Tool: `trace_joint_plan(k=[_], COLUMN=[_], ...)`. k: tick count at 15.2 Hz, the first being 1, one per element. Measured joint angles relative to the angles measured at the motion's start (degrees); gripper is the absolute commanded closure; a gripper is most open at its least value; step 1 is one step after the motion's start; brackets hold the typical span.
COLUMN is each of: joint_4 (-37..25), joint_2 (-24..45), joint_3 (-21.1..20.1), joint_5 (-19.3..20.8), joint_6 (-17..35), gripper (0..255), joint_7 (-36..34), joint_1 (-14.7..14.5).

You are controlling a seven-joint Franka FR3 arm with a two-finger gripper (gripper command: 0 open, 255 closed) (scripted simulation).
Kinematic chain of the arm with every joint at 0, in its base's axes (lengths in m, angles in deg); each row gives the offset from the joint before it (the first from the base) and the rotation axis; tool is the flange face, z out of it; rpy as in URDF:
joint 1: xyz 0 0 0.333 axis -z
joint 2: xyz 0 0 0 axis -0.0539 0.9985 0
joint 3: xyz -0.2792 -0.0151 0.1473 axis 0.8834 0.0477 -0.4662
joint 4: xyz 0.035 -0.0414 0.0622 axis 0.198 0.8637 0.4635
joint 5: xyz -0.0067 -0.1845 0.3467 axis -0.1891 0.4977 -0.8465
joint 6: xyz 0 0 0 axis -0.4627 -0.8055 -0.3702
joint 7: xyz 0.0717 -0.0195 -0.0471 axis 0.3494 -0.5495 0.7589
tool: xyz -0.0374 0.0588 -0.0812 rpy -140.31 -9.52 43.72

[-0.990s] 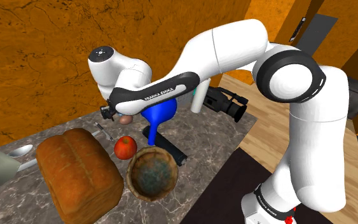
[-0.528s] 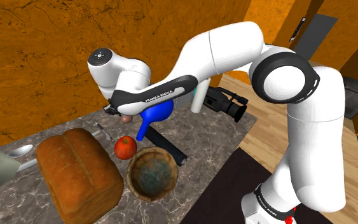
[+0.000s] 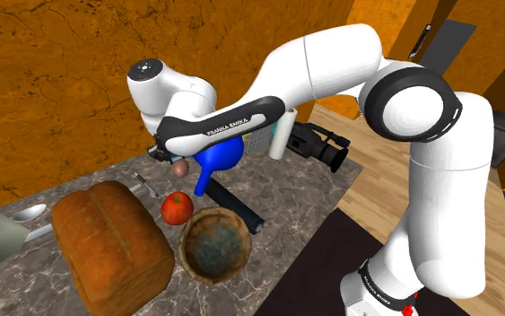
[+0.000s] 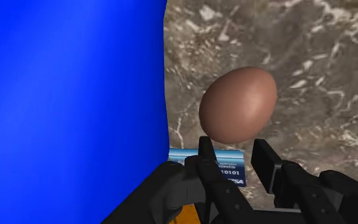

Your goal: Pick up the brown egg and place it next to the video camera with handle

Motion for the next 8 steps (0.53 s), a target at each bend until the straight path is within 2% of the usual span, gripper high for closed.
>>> trace_joint_plan(k=[5, 6, 7, 8], joint_4=[-1.2, -1.3, -1.3, -1.5], joint_2=[-1.0, -1.0, -1.0, -0.8], joint_3=[-0.6, -0.6, -0.6, 0.0], joint_5=[-1.5, -1.5, -1.5, -1.6], joint_6=[-2.9, -2.9, -2.9, -3.9], gripper=[255, 0, 0, 0], joint_7=[1.5, 1.5, 1.5, -1.4], joint_1=[0.1, 0.1, 0.1, -1.0])
